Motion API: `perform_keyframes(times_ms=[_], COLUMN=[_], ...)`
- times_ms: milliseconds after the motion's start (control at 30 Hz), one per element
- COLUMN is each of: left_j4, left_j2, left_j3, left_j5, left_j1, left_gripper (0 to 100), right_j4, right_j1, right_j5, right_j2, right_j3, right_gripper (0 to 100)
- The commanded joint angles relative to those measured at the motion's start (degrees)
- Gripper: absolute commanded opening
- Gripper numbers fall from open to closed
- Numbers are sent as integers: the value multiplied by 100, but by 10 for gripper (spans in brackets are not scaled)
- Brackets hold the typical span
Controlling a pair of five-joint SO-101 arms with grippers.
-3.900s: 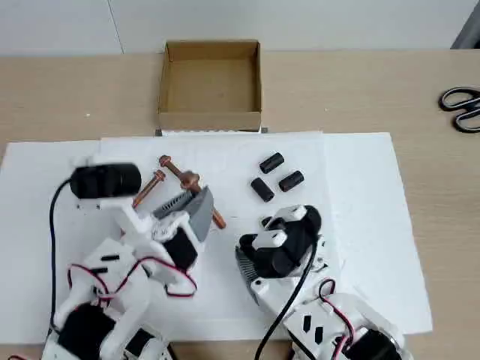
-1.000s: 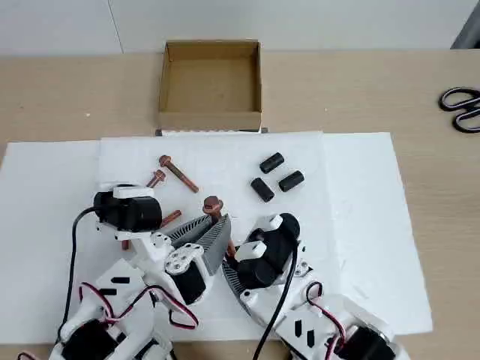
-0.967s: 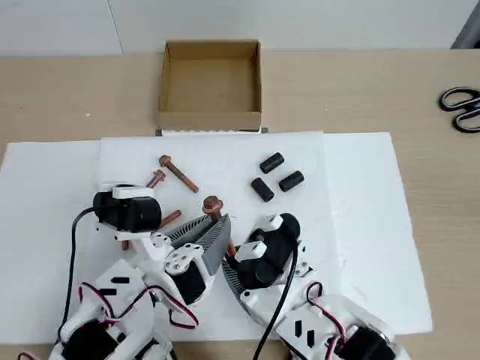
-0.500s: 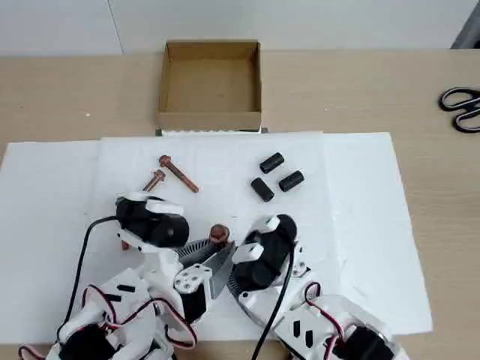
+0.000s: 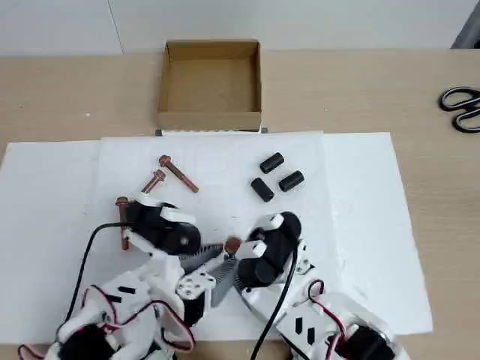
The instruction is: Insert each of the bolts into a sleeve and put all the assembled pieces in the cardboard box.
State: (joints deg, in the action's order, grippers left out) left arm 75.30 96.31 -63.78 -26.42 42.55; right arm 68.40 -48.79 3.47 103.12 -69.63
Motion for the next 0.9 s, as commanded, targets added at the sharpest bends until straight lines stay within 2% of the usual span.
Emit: perform_keyframes(times_ms=[0,367,500,633,700,800,867], left_j4=[35,9,-9,-9,-9,-62,-79], left_j2=[-53,-18,-44,-18,-18,-18,-9], left_j3=[84,127,462,743,840,971,954], left_j5=[35,35,62,396,571,1081,1363], left_j1=[44,-79,-519,-1002,-1292,-1811,-2198], left_gripper=[171,171,170,167,124,0,10], right_j4=[-198,-198,-198,-251,-251,-251,-251], right_j1=[66,75,75,295,532,778,884], right_j5=[-62,-62,-62,-62,-62,-53,-53], right_j2=[40,31,31,40,57,57,40], right_j3=[79,62,62,-26,-97,-123,-123], right_gripper=[2,2,2,2,2,2,2])
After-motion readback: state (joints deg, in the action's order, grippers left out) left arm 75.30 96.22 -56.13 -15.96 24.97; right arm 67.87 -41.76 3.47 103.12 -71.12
